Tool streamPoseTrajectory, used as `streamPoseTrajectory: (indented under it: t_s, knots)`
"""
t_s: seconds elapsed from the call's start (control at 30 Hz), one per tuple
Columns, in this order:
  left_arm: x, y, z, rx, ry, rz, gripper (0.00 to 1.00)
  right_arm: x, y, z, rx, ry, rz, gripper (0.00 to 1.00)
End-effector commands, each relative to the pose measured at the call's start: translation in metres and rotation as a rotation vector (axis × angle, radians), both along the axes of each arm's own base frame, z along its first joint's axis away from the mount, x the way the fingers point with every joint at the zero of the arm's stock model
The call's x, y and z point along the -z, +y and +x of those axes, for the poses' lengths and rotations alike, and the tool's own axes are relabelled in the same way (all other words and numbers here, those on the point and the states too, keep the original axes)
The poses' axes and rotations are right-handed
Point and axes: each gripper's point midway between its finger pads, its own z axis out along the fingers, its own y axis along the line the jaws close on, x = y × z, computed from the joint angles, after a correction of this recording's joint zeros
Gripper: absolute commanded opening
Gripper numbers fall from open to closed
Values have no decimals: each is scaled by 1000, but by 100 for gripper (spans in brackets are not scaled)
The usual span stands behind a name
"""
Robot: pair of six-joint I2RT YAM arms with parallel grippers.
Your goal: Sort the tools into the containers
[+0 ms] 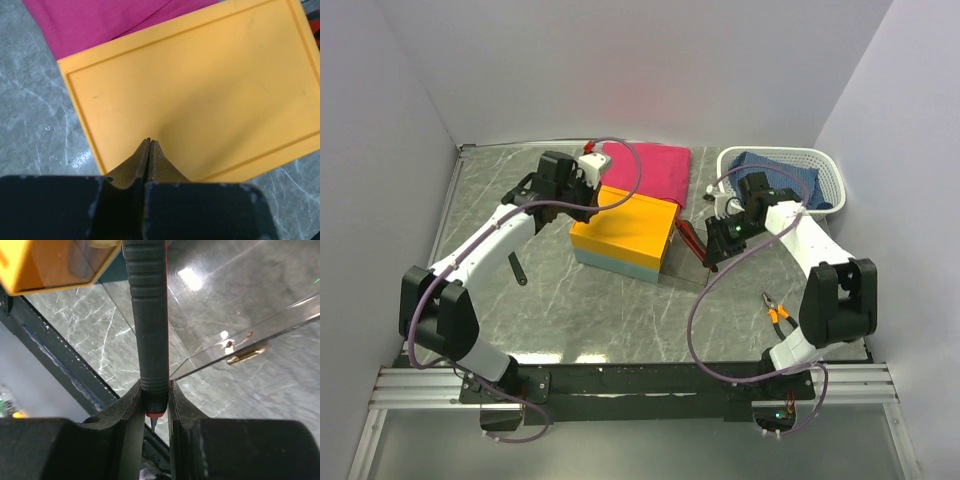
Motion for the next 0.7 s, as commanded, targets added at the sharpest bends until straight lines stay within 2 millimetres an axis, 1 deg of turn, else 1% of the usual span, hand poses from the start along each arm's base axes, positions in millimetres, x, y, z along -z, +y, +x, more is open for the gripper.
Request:
streamPoseTrajectory:
  t_s: [0.0,0.07,0.17,0.33,0.43,0.47,0.53,0.57,0.63,0.67]
  knots:
    - [-12,7,1,-2,-32,-13,4,16,8,-8,26,116,7,0]
    - [-10,8,2,-3,-27,-12,4,20,8,-10,35,140,5,0]
    - [-11,8,2,-3,-27,-19,4,28,8,-21,35,200,5,0]
    - [-11,5,4,0,-21,-29,4,35,10,-24,56,239,9,0]
    - [-11,4,5,1,-17,-34,4,40,11,-15,58,220,-23,0]
    - [-11,4,5,-1,-15,-36,5,39,15,-7,40,193,-41,0]
    - [-10,4,5,-1,-13,-35,5,42,12,2,30,163,-102,0]
    - [-9,4,5,-2,-12,-36,5,42,14,10,22,149,-112,0]
    - [-8,4,4,-1,-9,-35,5,44,21,14,-10,140,-130,0]
    - [-8,3,4,1,-7,-36,5,45,25,17,-30,141,-133,2]
